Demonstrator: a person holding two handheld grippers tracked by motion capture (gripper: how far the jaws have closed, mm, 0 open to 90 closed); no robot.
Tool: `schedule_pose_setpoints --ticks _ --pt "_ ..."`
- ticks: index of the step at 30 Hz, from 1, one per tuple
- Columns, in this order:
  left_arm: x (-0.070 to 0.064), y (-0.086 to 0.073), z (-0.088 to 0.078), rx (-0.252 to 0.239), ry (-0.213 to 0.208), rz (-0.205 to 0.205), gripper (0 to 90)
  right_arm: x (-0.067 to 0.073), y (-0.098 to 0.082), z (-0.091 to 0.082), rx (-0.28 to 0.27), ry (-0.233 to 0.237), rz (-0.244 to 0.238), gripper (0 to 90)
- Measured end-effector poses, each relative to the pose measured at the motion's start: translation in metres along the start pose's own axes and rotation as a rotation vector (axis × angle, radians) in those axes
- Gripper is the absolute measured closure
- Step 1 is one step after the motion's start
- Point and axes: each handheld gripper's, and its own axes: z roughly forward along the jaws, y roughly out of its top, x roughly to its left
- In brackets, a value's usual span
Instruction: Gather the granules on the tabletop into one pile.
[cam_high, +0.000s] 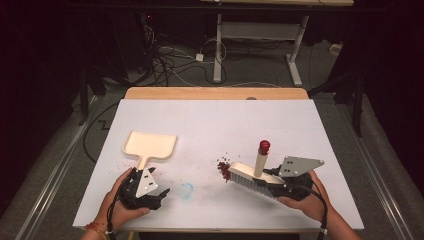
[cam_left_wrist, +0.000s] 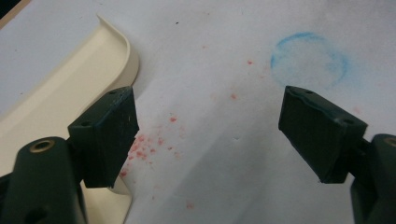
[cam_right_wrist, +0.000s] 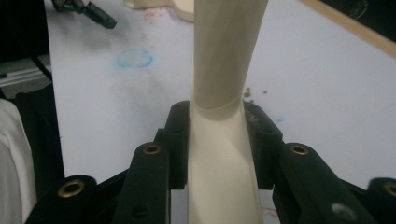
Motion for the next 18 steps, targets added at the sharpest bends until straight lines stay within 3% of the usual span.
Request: schedule_pose_setpoints --ticks 7,18 --pt "0.000 0.001 0.001 0.006 0.000 0.005 19.1 -0.011 -0.006 -0.022 -0.012 -0.057 0.025 67.3" --pt "0.000 0.000 0.001 0.005 0.006 0.003 19.0 -0.018 -0.018 -0.039 0.051 -0.103 0.031 67.2"
